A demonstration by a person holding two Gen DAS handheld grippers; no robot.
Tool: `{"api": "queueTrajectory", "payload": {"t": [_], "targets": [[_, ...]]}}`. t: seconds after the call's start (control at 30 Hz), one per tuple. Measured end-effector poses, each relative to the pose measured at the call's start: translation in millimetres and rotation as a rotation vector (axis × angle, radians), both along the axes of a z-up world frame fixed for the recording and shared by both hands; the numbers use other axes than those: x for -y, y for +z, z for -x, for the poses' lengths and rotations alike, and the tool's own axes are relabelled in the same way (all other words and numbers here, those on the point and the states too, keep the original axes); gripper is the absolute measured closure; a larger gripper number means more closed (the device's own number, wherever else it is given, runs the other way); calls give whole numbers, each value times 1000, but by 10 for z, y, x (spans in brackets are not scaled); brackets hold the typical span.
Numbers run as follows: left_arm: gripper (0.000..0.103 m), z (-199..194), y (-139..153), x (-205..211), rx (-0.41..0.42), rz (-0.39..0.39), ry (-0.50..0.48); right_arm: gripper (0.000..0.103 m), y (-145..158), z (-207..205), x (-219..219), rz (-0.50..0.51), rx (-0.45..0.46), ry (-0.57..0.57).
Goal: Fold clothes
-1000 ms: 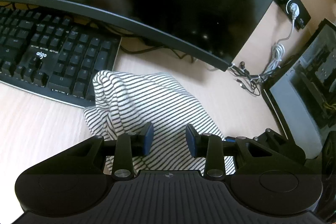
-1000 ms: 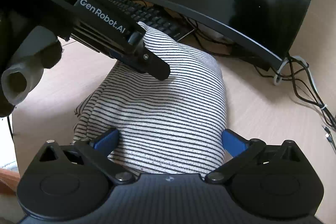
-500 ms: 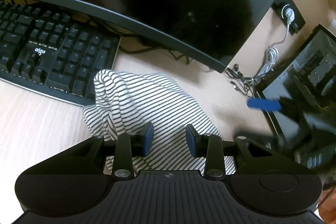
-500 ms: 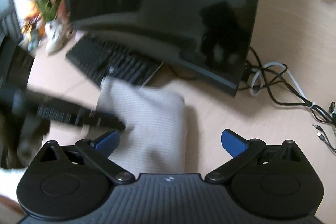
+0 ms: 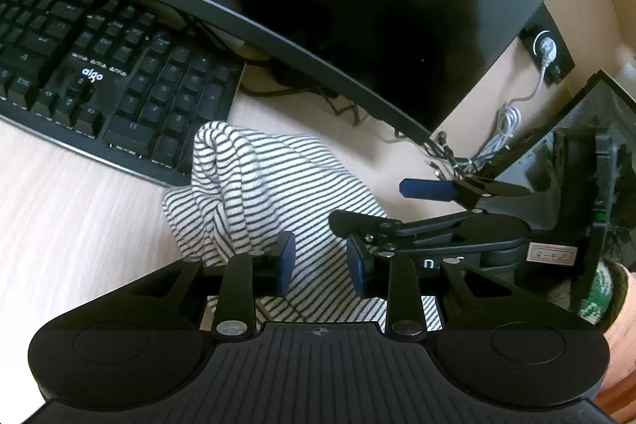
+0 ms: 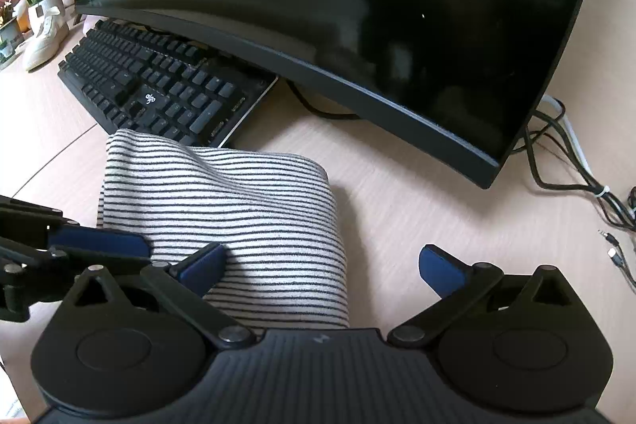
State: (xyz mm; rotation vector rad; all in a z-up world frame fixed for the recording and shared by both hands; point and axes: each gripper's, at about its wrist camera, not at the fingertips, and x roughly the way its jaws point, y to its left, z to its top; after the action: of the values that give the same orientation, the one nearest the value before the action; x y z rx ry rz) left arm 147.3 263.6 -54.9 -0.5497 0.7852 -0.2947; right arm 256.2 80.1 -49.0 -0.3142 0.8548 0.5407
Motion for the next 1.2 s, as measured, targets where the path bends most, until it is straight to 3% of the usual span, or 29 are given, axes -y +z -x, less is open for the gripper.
{"api": "queueTrajectory", "payload": {"t": [0.07, 0.1, 0.17, 0.2, 0.43, 0.47, 0.53, 0.77, 0.83, 0.93, 1.07, 1.2], "targets": [[60, 78, 85, 24, -5, -35, 28, 0, -6, 2, 0, -6, -4, -4], [48, 124, 131, 43, -5, -71, 43, 0, -7, -4, -3, -10, -6, -8], [7, 216, 176, 70, -22, -169, 116, 0, -24, -13, 22, -28, -16, -20], [0, 258, 174, 80, -28, -215, 164, 0, -39, -18, 32, -39, -21, -27], [0, 197, -76, 267, -97, -257, 84, 0, -103, 15, 89, -118, -64, -79], [1, 196, -106, 250, -105, -236, 82, 0, -97, 31, 93, -118, -69, -78], [15, 207, -102, 207, -102, -210, 85, 0, -35, 111, 144, -135, -59, -62], [43, 244, 201, 139, -14, -290, 125, 1, 120, 781, 499, -245, 45, -6], [46, 229, 268, 136, 6, -299, 132, 14, 56, 937, 504, -262, 20, 24], [48, 186, 388, 185, 54, -288, 106, 16, -64, 1078, 327, -161, 58, 52], [48, 44, 440, 285, 108, -263, 27, 10, -134, 1129, 146, -59, 87, 68], [48, -233, 186, 336, 40, -255, -12, 0, -250, 1139, 87, -5, 92, 54]]}}
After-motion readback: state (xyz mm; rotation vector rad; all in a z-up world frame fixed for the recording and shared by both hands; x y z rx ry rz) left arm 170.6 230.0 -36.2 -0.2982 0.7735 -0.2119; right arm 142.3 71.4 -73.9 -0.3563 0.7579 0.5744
